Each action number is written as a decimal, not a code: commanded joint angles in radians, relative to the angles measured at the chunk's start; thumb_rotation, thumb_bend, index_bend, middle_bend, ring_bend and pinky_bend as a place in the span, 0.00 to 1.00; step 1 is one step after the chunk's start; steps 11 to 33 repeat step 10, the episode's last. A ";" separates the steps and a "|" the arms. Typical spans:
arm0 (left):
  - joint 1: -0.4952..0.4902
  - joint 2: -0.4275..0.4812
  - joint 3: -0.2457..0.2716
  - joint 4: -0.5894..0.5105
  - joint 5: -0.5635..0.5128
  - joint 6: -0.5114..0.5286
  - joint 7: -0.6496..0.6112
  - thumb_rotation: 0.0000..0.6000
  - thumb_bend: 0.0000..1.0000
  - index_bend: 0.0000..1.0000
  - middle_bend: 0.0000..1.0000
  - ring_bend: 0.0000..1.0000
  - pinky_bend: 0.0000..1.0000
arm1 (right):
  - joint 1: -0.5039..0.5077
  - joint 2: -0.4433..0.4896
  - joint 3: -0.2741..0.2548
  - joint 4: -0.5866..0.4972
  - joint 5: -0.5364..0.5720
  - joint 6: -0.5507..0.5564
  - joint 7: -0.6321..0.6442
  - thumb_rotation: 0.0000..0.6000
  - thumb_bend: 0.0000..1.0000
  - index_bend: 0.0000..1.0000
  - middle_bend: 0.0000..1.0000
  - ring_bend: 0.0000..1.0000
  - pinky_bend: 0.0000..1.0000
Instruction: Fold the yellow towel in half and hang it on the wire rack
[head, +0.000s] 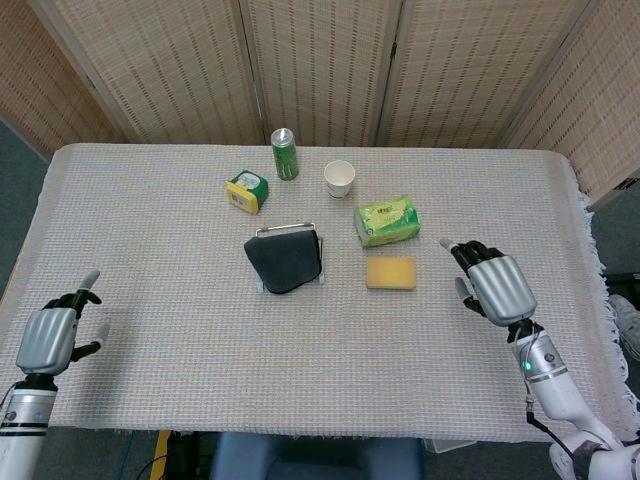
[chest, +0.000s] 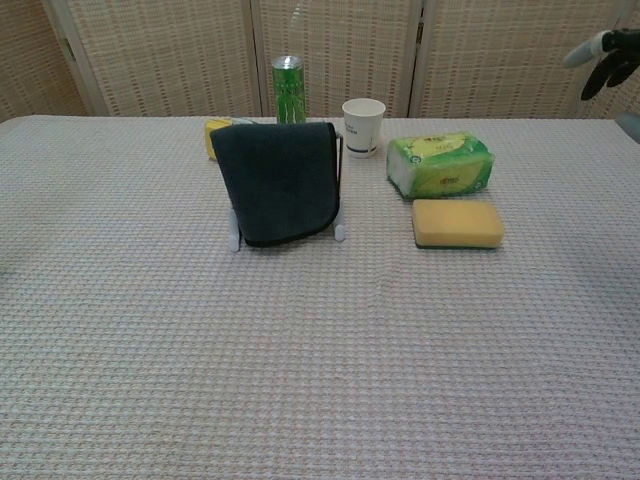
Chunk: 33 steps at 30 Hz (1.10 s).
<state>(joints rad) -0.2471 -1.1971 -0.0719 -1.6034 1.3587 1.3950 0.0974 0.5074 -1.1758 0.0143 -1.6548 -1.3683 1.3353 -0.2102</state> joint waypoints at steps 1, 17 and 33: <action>0.022 0.010 0.013 -0.017 0.014 0.023 0.007 1.00 0.40 0.00 0.38 0.34 0.41 | -0.077 0.019 -0.045 0.015 -0.038 0.059 0.054 1.00 0.55 0.14 0.22 0.22 0.37; 0.088 0.012 0.051 -0.065 0.057 0.095 0.040 1.00 0.40 0.00 0.37 0.33 0.41 | -0.222 0.028 -0.089 0.053 -0.052 0.141 0.135 1.00 0.55 0.14 0.21 0.22 0.36; 0.088 0.012 0.051 -0.065 0.057 0.095 0.040 1.00 0.40 0.00 0.37 0.33 0.41 | -0.222 0.028 -0.089 0.053 -0.052 0.141 0.135 1.00 0.55 0.14 0.21 0.22 0.36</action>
